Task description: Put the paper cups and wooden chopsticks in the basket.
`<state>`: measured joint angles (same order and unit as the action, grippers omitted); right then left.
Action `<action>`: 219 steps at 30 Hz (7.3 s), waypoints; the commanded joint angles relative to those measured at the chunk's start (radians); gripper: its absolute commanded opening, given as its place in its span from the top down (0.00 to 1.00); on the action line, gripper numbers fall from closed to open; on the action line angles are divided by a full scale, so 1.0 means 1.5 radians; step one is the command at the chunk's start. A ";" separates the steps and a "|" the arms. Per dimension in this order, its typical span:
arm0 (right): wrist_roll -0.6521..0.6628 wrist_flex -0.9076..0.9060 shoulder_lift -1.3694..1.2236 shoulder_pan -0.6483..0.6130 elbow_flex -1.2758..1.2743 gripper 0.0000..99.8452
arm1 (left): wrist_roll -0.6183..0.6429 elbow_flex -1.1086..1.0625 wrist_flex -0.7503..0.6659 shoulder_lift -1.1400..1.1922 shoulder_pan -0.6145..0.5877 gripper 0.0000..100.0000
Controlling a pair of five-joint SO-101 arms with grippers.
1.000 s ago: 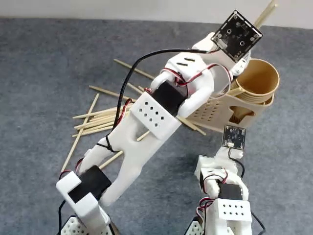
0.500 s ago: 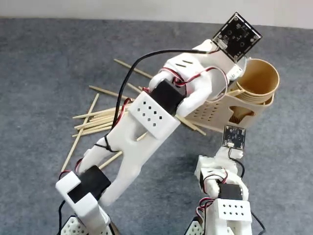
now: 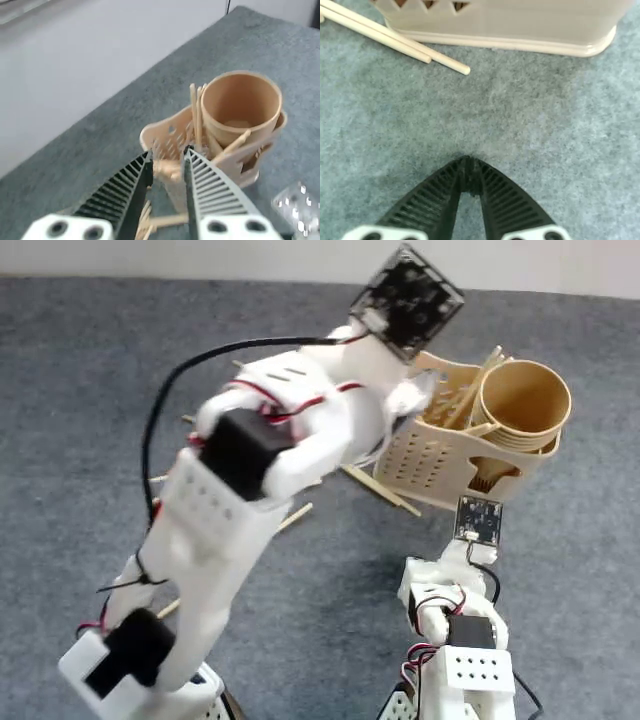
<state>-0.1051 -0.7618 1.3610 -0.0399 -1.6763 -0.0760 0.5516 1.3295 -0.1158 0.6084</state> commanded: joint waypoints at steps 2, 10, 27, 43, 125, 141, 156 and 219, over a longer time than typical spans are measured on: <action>-0.005 0.013 0.008 -0.004 -0.063 0.99 | -0.065 0.034 0.162 -0.072 -0.034 0.89; -0.005 0.013 0.008 -0.004 -0.063 0.99 | -0.108 -0.019 0.284 -0.085 -0.147 0.89; -0.005 0.013 0.008 -0.004 -0.063 0.99 | -0.203 -0.415 0.237 -0.080 -0.183 0.87; -0.005 0.013 0.008 -0.004 -0.063 0.99 | -0.257 -0.708 -0.079 -0.018 -0.239 0.85; -0.005 0.013 0.008 -0.004 -0.063 0.99 | 0.046 -0.175 -0.363 -0.227 0.028 1.00; -0.005 0.013 0.008 -0.004 -0.063 0.99 | 0.102 -0.329 -0.678 -0.128 0.028 1.00; -0.005 0.013 0.008 -0.004 -0.063 0.99 | 0.099 -0.328 -0.674 -0.067 0.028 0.97; -0.005 0.013 0.008 -0.004 -0.063 0.99 | -0.191 -0.405 0.023 -0.063 -0.518 0.86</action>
<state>-0.1051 -0.7618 1.3610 -0.0399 -1.6763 -0.3445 0.0299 1.4645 -0.2094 -0.1373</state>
